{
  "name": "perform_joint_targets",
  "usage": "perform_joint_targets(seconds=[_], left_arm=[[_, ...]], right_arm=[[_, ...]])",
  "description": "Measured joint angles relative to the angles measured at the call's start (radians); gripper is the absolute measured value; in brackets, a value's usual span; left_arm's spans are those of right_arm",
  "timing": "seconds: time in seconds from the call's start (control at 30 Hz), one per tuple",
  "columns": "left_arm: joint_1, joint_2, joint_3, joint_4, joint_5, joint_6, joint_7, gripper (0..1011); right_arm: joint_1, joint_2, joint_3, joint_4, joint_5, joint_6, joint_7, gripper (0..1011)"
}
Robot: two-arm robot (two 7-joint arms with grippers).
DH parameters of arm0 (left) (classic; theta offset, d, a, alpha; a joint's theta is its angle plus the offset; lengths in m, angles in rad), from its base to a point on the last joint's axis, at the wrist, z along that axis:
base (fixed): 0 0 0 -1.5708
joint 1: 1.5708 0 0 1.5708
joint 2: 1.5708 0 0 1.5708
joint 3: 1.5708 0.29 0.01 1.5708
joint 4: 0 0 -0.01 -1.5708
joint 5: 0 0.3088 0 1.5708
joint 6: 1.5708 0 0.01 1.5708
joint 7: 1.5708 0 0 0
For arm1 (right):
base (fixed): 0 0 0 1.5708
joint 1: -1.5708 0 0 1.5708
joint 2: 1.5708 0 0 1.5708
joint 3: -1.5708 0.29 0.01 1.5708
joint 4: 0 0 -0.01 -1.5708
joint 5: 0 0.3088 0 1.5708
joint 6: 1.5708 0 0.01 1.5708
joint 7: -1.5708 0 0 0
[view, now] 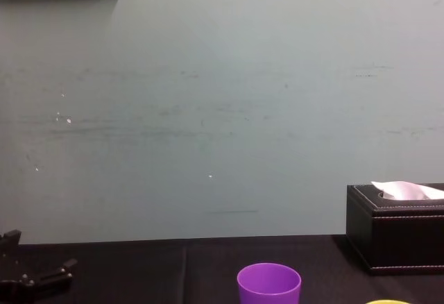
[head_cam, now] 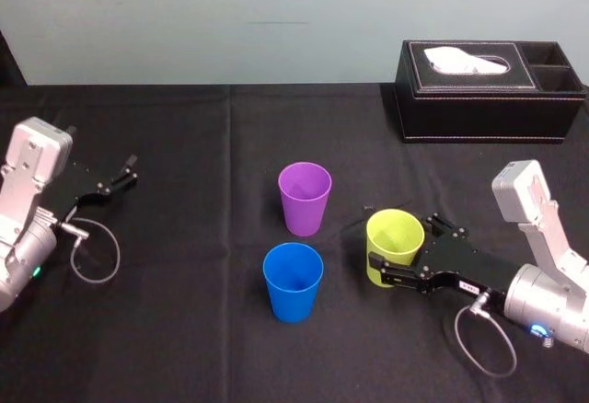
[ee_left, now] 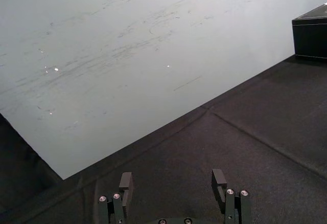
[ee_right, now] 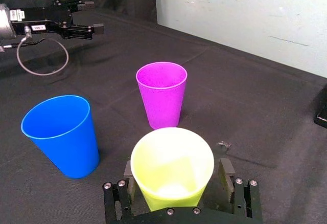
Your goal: Stack the three plastic cups sequentially using one hand.
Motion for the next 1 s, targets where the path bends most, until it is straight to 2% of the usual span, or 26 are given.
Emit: perform_joint_targets(seconds=[0.1,0.27,0.3,0.47,1.0], left_arm=[[0.0,0.0,0.0,0.0,0.0,0.0,0.0,1011],[0.0,0.0,0.0,0.0,0.0,0.0,0.0,1011],[0.0,0.0,0.0,0.0,0.0,0.0,0.0,1011],[0.0,0.0,0.0,0.0,0.0,0.0,0.0,1011],[0.0,0.0,0.0,0.0,0.0,0.0,0.0,1011]], right_arm=[[0.0,0.0,0.0,-0.001,0.0,0.0,0.0,995],[-0.001,0.001,0.001,-0.002,0.0,-0.001,0.0,890],[-0.001,0.001,0.001,-0.002,0.0,-0.001,0.0,840],[-0.001,0.001,0.002,-0.002,0.0,-0.001,-0.001,765],[-0.002,0.002,0.002,-0.003,0.0,-0.002,-0.001,737]])
